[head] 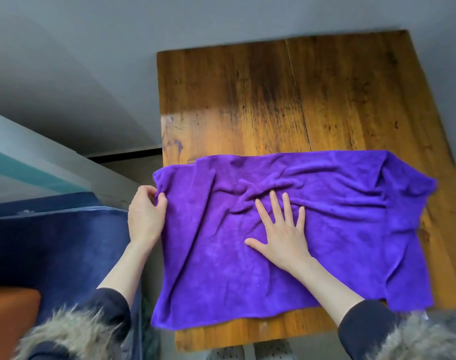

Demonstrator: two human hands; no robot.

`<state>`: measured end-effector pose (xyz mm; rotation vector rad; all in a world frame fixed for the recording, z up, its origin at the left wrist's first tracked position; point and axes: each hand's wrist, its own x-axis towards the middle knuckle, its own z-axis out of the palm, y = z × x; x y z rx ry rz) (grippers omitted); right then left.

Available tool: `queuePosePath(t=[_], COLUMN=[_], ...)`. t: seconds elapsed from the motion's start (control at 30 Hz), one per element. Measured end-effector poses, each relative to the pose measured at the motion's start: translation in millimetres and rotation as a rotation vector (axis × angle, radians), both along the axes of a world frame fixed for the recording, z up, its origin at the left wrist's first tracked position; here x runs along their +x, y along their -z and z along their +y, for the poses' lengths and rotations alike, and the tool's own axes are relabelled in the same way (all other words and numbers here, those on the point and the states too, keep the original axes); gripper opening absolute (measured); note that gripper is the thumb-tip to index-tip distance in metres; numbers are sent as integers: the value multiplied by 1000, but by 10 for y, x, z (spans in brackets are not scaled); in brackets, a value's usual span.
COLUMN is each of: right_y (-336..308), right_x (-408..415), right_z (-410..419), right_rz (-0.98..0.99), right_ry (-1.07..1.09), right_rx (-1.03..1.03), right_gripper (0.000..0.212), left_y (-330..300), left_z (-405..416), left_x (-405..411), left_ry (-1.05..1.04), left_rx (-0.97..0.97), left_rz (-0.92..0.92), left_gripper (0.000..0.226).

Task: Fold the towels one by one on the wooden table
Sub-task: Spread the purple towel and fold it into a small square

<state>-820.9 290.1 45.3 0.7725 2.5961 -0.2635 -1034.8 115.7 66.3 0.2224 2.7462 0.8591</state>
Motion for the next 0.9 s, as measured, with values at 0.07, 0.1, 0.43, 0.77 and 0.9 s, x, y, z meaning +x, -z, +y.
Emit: queuePosePath(t=[0.07, 0.1, 0.43, 0.77, 0.9], right_y=[-2, -4, -118, -91, -69], right_x=[0, 1, 102, 615, 645], right_z=[-7, -9, 11, 1050, 1389], right_rz=[-4, -2, 249, 127, 56], right_ry=[7, 12, 67, 442, 375], right_rx=[-6, -10, -58, 71, -11], right_gripper=[95, 95, 77, 73, 84], left_y=[-32, -45, -32, 285, 240], left_z=[-69, -92, 279, 549, 604], left_x=[-105, -152, 360, 515, 500], left_ry=[-55, -56, 564, 846, 832], left_rx=[16, 17, -161, -468, -463], left_rz=[14, 29, 262, 149, 90], left_gripper=[13, 14, 49, 88, 92])
